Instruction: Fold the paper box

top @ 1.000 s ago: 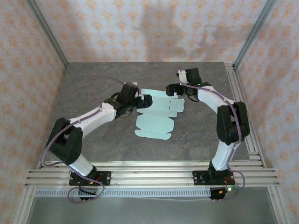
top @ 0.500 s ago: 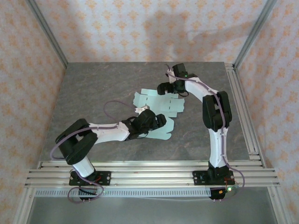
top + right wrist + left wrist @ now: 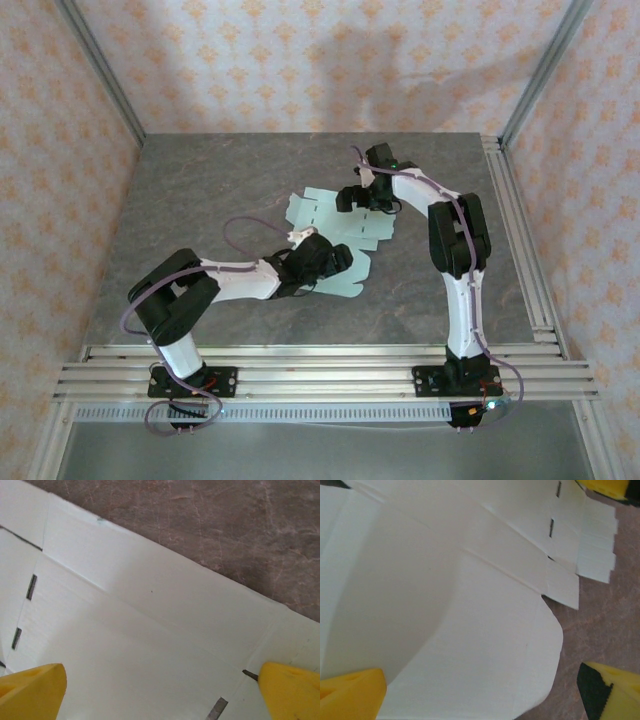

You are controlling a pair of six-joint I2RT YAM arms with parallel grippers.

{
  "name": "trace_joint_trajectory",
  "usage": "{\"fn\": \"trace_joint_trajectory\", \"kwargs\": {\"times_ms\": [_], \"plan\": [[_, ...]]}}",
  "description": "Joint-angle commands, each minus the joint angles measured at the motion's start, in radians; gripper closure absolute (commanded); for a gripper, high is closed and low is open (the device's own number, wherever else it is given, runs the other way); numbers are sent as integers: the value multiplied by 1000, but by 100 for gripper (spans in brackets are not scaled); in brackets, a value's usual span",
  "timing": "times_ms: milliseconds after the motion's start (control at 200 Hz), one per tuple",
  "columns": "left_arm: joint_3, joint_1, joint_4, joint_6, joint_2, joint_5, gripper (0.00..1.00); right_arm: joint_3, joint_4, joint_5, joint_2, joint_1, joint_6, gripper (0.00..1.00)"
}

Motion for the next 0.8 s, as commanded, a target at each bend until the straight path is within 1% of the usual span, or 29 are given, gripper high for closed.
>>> {"fn": "trace_joint_trajectory", "kwargs": {"times_ms": [0, 245, 345, 450, 516, 611, 671, 791], "plan": [[-33, 61, -128, 75, -43, -3, 0, -79, -14, 47, -55, -20, 43, 1], [21, 171, -284, 208, -50, 45, 0, -296, 83, 36, -201, -21, 99, 1], [16, 214, -305, 241, -56, 72, 0, -413, 105, 37, -288, -19, 107, 0], [27, 247, -328, 272, -50, 86, 0, -541, 148, -5, -378, -7, 143, 1], [42, 262, -333, 286, -44, 94, 0, -610, 194, -62, -431, -4, 182, 0], [75, 271, -350, 311, -40, 90, 0, -678, 264, -111, -511, -3, 234, 1], [92, 271, -347, 326, -46, 89, 0, -695, 292, -98, -555, -5, 236, 0], [90, 264, -282, 310, -69, 93, 0, -699, 331, -5, -586, -20, 216, 1]]}}
